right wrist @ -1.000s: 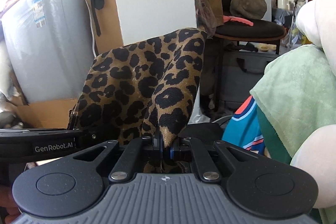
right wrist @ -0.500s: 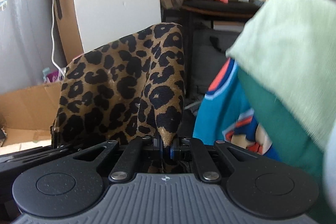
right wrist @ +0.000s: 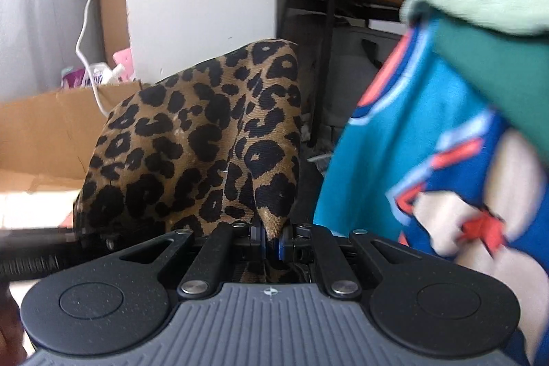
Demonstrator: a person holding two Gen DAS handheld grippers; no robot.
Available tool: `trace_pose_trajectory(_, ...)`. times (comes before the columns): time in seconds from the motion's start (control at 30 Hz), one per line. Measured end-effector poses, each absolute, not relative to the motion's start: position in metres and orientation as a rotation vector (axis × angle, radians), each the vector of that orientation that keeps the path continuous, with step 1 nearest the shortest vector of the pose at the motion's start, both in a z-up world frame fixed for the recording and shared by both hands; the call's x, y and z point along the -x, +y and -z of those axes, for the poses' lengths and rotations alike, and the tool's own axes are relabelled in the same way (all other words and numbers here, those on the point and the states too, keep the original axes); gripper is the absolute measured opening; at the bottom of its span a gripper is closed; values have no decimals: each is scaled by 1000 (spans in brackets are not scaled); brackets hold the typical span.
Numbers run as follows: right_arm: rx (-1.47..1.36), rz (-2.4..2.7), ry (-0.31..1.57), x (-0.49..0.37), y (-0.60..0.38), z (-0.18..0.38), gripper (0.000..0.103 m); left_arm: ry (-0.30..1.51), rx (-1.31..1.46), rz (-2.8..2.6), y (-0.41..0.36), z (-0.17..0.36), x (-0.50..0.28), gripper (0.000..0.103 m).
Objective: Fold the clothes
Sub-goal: 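Lift the folded trousers up off the blanket with both grippers, then lower the folded leopard-print trousers onto the blanket with both grippers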
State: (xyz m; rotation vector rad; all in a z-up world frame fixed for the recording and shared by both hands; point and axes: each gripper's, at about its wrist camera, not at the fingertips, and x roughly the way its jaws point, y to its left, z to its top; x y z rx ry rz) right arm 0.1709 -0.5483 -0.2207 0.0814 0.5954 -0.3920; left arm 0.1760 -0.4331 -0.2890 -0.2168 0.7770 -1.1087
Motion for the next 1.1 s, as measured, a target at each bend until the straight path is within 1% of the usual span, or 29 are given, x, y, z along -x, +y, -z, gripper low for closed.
trace_pose_trajectory(0.3,-142,367,594,-213,-576,236,5,831,204,1136,-458,304,-227,25)
trace_pose_trajectory(0.4,-220,374,624,-231,-591,250,5,901,242,1120,-465,318,-245,25)
trace_pose_trajectory(0.5,-220,370,663,-246,-596,263,5,973,281,1096,-471,336,-260,25)
trace_pose_trajectory(0.93,-276,332,749,-297,-614,289,5,1118,404,983,-473,376,-301,25)
trace_pose_trajectory(1.1,-355,328,736,-300,-626,292,5,1119,415,976,-475,379,-305,25)
